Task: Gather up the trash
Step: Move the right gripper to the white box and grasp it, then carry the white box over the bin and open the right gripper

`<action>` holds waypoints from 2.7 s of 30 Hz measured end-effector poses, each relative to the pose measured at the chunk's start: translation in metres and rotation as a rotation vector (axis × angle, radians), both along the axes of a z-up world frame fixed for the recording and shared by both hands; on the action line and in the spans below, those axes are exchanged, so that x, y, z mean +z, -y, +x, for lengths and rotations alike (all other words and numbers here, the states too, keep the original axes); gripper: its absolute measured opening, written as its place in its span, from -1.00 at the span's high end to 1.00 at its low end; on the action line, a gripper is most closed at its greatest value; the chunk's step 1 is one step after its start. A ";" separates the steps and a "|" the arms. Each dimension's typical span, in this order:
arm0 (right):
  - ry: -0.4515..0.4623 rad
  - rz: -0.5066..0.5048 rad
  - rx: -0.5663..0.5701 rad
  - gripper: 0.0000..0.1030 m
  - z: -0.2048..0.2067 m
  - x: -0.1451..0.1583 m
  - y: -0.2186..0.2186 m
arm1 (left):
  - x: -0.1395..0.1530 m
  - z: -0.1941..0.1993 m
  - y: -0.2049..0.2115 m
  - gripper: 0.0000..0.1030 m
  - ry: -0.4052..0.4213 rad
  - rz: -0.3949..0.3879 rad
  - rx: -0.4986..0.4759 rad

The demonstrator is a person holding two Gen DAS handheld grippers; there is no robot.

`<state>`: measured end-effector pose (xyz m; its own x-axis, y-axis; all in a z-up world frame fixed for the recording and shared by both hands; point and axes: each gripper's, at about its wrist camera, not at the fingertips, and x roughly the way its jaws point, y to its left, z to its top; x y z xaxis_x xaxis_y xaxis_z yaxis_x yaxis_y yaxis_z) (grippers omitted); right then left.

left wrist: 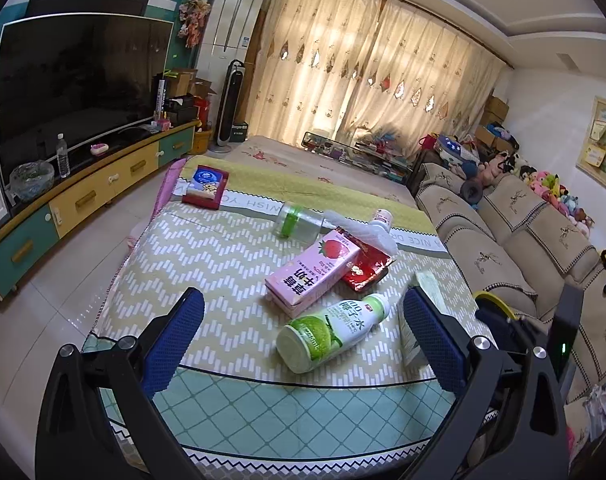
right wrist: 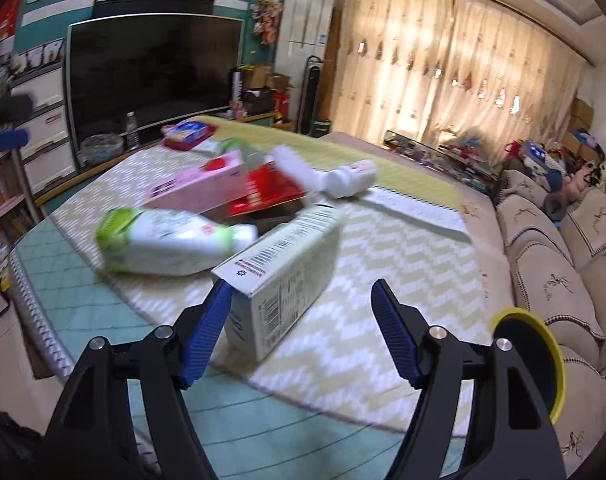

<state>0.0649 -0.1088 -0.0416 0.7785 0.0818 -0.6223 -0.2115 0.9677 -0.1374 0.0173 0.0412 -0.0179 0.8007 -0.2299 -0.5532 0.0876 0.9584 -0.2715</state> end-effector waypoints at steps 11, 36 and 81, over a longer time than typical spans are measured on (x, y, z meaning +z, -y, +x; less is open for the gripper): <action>-0.021 0.176 -0.075 -0.33 0.003 -0.002 0.021 | -0.004 0.005 0.006 -0.90 -0.015 0.006 -0.010; -0.168 0.250 -0.182 0.22 0.039 -0.050 -0.006 | -0.023 0.021 0.004 -0.90 -0.064 -0.024 -0.033; -0.087 0.326 -0.755 0.44 -0.013 -0.045 0.285 | -0.039 0.037 0.050 -0.90 -0.123 0.052 -0.097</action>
<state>0.0524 -0.3936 -0.0863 0.6461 -0.2572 -0.7186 0.5150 0.8418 0.1617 0.0540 -0.0091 -0.0569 0.7020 -0.2712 -0.6585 0.1493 0.9602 -0.2362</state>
